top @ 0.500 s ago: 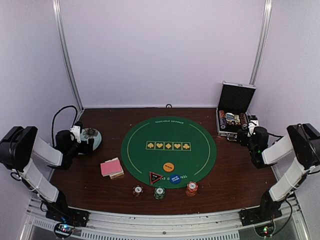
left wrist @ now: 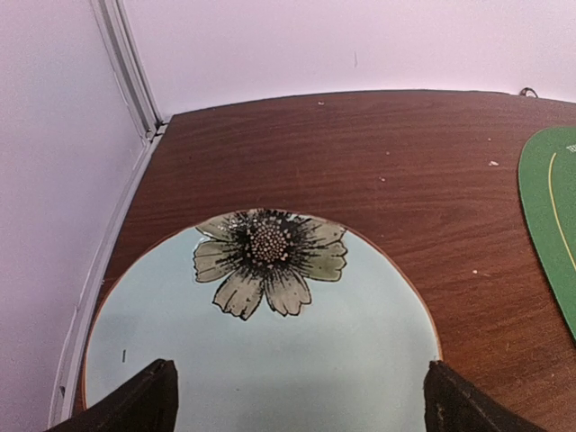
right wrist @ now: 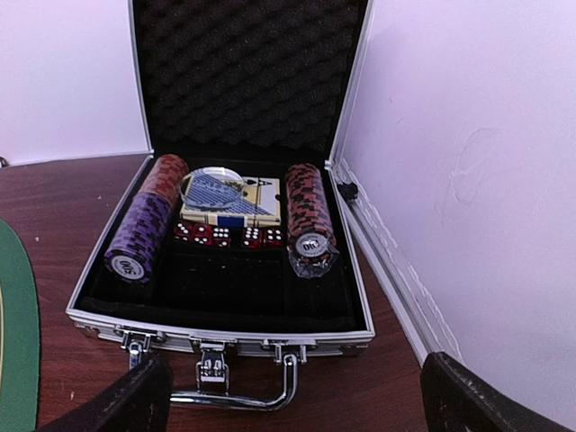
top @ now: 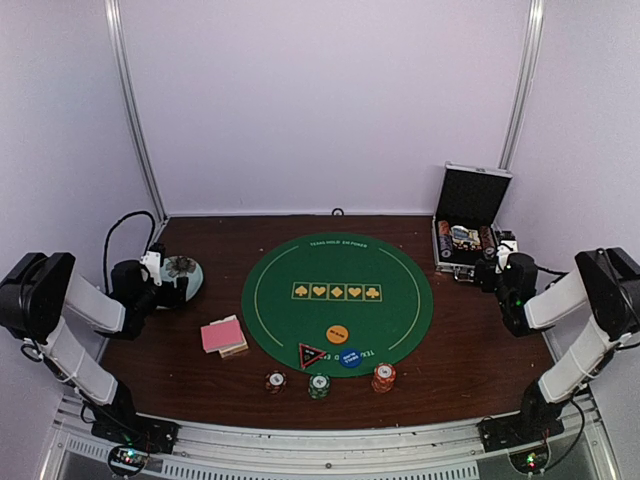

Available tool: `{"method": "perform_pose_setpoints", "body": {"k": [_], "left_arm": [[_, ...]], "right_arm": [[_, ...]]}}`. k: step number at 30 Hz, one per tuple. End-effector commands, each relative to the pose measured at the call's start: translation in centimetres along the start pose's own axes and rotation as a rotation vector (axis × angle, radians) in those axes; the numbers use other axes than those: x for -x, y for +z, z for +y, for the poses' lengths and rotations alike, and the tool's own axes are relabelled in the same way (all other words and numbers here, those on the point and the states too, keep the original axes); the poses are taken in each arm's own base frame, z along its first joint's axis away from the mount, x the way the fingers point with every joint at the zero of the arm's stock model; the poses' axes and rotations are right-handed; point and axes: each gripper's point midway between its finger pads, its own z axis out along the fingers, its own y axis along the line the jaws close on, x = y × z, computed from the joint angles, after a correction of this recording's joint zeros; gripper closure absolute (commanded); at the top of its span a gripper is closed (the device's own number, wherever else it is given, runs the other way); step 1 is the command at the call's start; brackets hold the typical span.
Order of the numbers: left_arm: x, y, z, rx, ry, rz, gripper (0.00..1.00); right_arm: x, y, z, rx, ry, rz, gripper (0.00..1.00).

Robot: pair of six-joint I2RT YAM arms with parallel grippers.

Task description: Distribute texas hold em gaming equipment

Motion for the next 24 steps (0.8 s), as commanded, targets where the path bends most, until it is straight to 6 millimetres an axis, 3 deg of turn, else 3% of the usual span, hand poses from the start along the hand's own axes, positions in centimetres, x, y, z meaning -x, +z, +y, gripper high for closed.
{"method": "perform_pose_setpoints", "body": {"k": [1,3,7,12,15,18,20,24], "left_arm": [[2.1,0.1,-0.4,-0.037,0.021,-0.033,0.02],[2.6,0.5,-0.7,-0.065,0.031,0.035,0.02],[4.1,0.7,-0.8,-0.11,0.068,0.127,0.03],[7.2,-1.0,-1.0,-0.188,0.045,0.179,0.02],[8.5,-2.4,-1.3,-0.224,0.031,0.226,0.02],[10.0,-3.8,-1.5,-0.254,0.023,0.259,0.02],[11.1,-4.8,-1.6,-0.272,0.025,0.28,0.02],[12.8,-6.5,-1.7,-0.288,0.033,0.301,0.02]], "right_arm": [[2.7,-0.5,-1.9,-0.1,0.03,-0.009,0.01],[4.7,-0.8,-2.9,-0.146,0.058,0.005,0.01],[7.6,-1.9,-2.7,-0.11,0.103,0.0,0.01],[11.4,-3.6,-3.1,-0.087,0.222,-0.028,0.0],[13.4,-4.1,-1.7,0.005,0.264,-0.021,0.0],[14.5,-4.2,-2.0,-0.011,0.417,0.017,0.01],[14.5,-4.4,-1.3,0.026,0.398,0.084,0.0],[14.1,-4.6,2.8,0.243,0.38,0.194,0.01]]}}
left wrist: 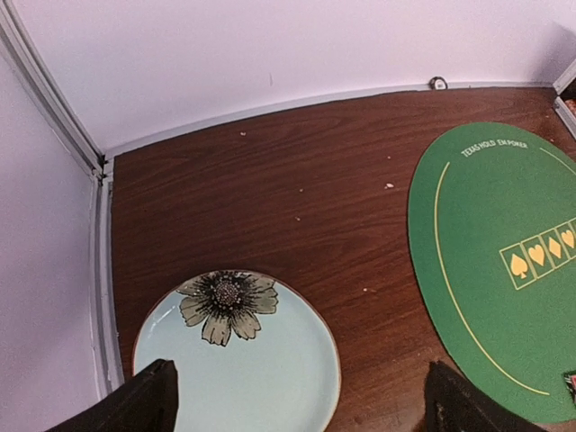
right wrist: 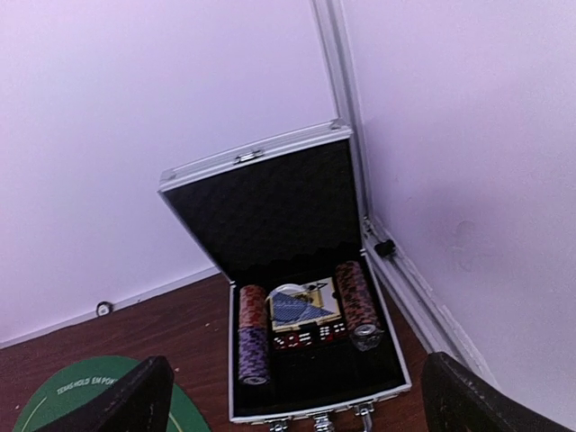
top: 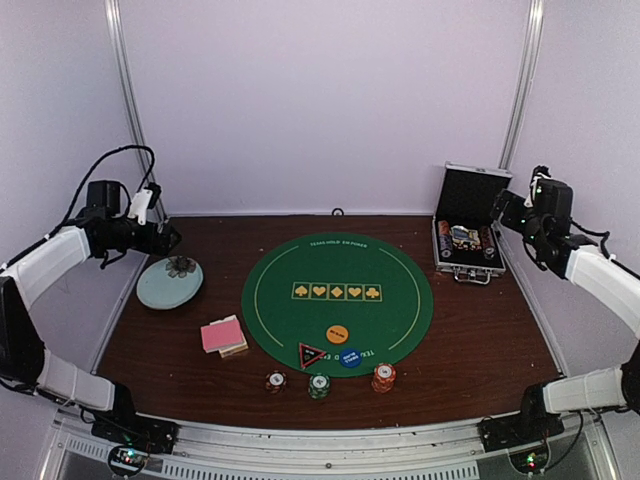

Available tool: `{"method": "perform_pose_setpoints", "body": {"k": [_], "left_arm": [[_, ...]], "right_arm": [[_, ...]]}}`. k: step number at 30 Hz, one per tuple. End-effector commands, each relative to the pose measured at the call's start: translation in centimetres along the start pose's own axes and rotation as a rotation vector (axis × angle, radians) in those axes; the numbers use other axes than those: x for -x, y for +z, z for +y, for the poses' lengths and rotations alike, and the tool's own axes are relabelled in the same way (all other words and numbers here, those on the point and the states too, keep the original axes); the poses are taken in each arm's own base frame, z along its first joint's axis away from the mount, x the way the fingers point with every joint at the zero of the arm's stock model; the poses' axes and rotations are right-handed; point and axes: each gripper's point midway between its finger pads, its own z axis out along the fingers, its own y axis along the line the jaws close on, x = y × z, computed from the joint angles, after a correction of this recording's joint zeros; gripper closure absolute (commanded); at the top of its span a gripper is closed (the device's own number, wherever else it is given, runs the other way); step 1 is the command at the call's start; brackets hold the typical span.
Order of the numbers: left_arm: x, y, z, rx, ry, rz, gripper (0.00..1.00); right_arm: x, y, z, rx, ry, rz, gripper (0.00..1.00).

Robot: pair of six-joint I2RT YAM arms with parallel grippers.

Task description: Distribute texas hold em gaming equipment

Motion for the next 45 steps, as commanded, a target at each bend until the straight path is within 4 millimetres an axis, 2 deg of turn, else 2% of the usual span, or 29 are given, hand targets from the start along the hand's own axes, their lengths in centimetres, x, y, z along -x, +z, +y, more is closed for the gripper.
{"method": "perform_pose_setpoints", "body": {"k": [1,5,10,16,22,25,30,34,41,45], "left_arm": [[0.0,-2.9,-1.3,-0.055,0.0,0.078,0.02],[0.3,-4.1,-1.7,-0.067,0.012,0.1,0.02],[0.4,-5.3,-2.2,-0.07,0.031,0.093,0.03],[0.9,-6.6,-2.8,-0.089,0.042,0.081,0.02],[0.7,-6.6,-3.1,-0.11,0.043,0.108,0.02],[0.6,-6.5,-3.3,-0.123,0.037,0.115,0.02],[0.9,-6.6,-3.6,-0.139,0.028,0.103,0.02],[1.2,-6.9,-3.6,-0.139,0.03,0.098,0.03],[1.4,-7.2,-3.8,-0.146,0.037,0.091,0.02],[1.5,-7.2,-3.7,-0.141,0.033,0.091,0.02]], "right_arm": [[-4.3,-0.5,3.8,0.214,0.033,0.257,0.0],[-7.4,-3.1,8.8,0.334,-0.044,0.391,0.01],[-12.5,-8.0,15.3,0.44,-0.187,0.521,0.02],[-19.0,-13.9,22.0,0.548,-0.321,0.675,0.06],[-26.3,-19.4,27.5,0.665,-0.482,0.834,0.11],[-29.3,-21.6,29.8,0.726,-0.524,0.891,0.19],[-33.4,-23.2,32.0,0.746,-0.578,0.962,0.31],[-35.7,-23.8,32.2,0.736,-0.613,1.004,0.36],[-38.1,-24.4,31.3,0.71,-0.656,1.042,0.49],[-38.8,-24.9,30.6,0.697,-0.666,1.062,0.53]]}}
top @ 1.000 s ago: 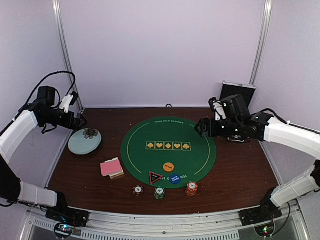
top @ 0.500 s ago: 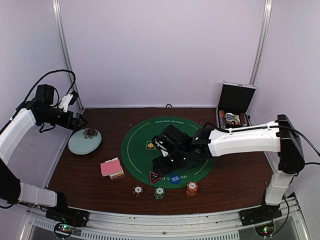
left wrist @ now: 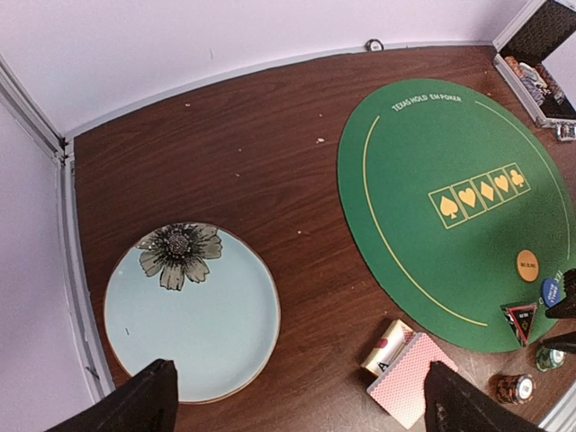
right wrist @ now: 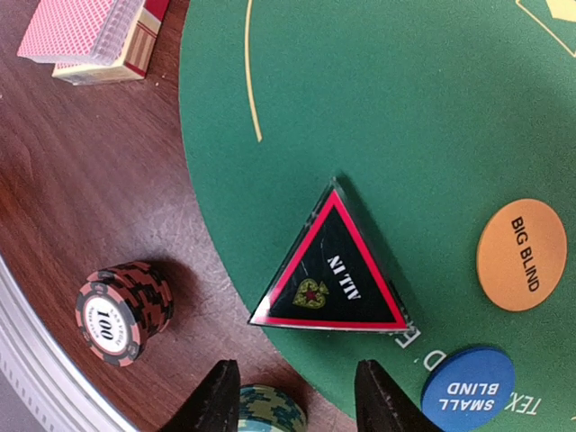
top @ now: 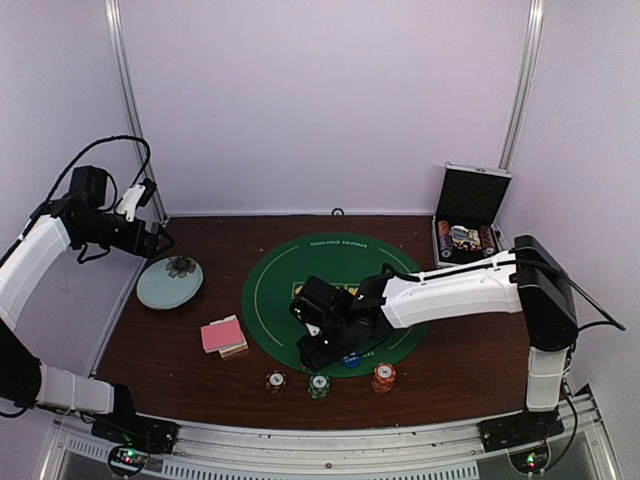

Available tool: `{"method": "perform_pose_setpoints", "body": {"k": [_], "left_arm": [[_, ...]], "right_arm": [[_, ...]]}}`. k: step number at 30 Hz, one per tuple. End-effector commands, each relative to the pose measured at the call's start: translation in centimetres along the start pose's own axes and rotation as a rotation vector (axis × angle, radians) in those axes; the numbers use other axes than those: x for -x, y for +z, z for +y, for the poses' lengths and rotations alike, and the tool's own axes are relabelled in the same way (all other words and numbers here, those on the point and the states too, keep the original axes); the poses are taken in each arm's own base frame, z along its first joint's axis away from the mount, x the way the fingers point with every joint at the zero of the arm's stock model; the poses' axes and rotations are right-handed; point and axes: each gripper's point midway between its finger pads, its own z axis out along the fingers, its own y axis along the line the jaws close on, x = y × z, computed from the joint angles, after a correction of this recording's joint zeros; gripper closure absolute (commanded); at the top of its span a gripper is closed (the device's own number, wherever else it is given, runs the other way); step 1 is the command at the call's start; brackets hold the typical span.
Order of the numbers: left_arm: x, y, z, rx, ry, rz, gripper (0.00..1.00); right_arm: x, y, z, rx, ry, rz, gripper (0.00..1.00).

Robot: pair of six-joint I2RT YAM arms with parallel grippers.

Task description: Distribute texas hold em gaming equipment

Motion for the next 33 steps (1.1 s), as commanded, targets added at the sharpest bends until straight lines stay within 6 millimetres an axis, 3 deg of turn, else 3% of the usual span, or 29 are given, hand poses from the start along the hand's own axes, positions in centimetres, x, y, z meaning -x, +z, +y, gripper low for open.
{"method": "perform_pose_setpoints", "body": {"k": [1,8,20,33], "left_arm": [[1.2,-0.8,0.0,0.0,0.015,-0.031,0.02],[1.3,-1.0,0.1,0.01,0.003,-0.037,0.02],[1.6,-1.2,0.2,0.02,0.008,-0.043,0.02],[1.8,-1.5,0.2,0.026,0.019,-0.05,0.02]], "right_arm": [[-1.1,0.2,0.5,-0.004,0.003,0.024,0.53],[-2.1,1.4,0.5,0.009,0.028,0.046,0.56],[-2.0,3.5,0.2,0.002,0.041,0.069,0.56],[0.1,3.7,-2.8,-0.06,0.016,0.079,0.57]]}}
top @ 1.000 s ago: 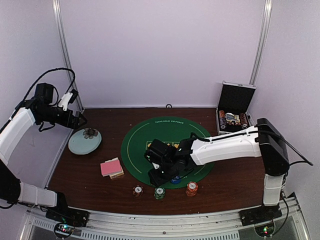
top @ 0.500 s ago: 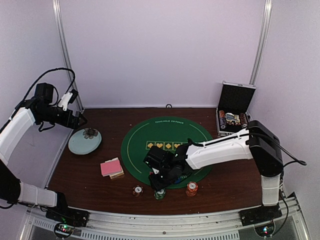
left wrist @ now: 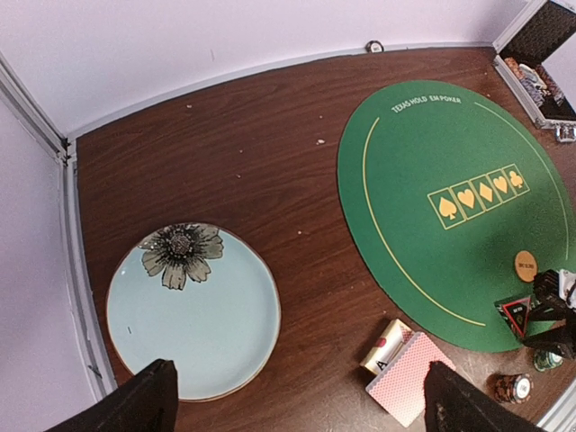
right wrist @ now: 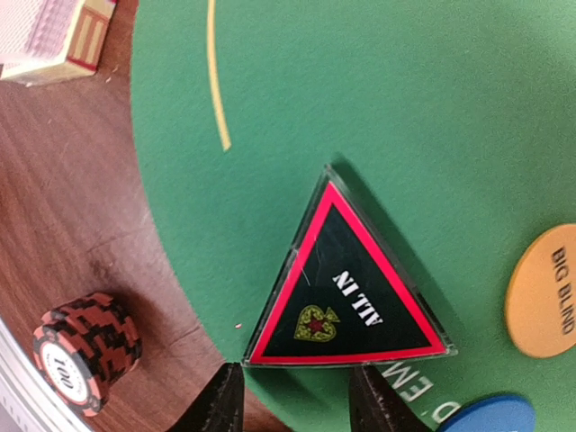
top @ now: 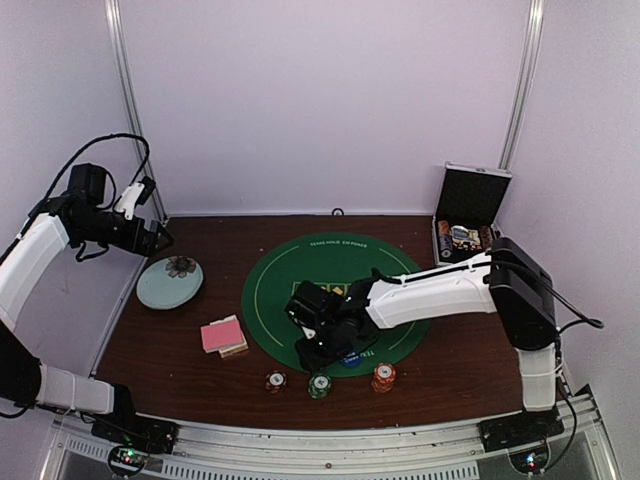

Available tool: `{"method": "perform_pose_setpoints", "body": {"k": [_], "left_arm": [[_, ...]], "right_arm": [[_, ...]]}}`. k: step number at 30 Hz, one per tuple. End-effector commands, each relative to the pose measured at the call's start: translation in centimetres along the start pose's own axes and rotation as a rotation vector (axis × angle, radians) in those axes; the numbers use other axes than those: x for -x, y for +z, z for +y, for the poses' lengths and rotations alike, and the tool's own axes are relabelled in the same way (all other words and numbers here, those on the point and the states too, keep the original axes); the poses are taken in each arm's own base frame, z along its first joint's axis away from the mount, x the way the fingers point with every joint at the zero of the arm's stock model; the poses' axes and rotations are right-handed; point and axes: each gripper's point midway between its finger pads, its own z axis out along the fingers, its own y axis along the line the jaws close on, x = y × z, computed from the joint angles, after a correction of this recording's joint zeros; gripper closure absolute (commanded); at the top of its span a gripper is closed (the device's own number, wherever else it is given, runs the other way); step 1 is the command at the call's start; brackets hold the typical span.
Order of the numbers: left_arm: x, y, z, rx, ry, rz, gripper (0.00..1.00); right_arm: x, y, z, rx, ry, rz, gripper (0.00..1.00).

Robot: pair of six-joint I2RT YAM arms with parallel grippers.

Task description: Distribute texas hold em gaming equipment

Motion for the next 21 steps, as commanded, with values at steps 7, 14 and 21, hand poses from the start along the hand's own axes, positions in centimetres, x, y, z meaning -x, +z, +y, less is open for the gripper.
{"method": "perform_pose_setpoints", "body": {"k": [7,14,21], "left_arm": [[1.6,-1.1,0.3,0.028,0.024,-0.051,0.02],[1.8,-1.2,0.4,0.033,0.033,-0.054,0.02],[1.9,-1.3,0.3,0.029,0.039,-0.059,0.03]], "right_arm": [[1.8,1.5,-2.0,-0.049,-0.037,0.03,0.56],[3.0,3.1,-1.5,-0.064,-0.105,0.057,0.56],[5.6,3.6,-0.9,-0.075,-0.203,0.068,0.52]]}}
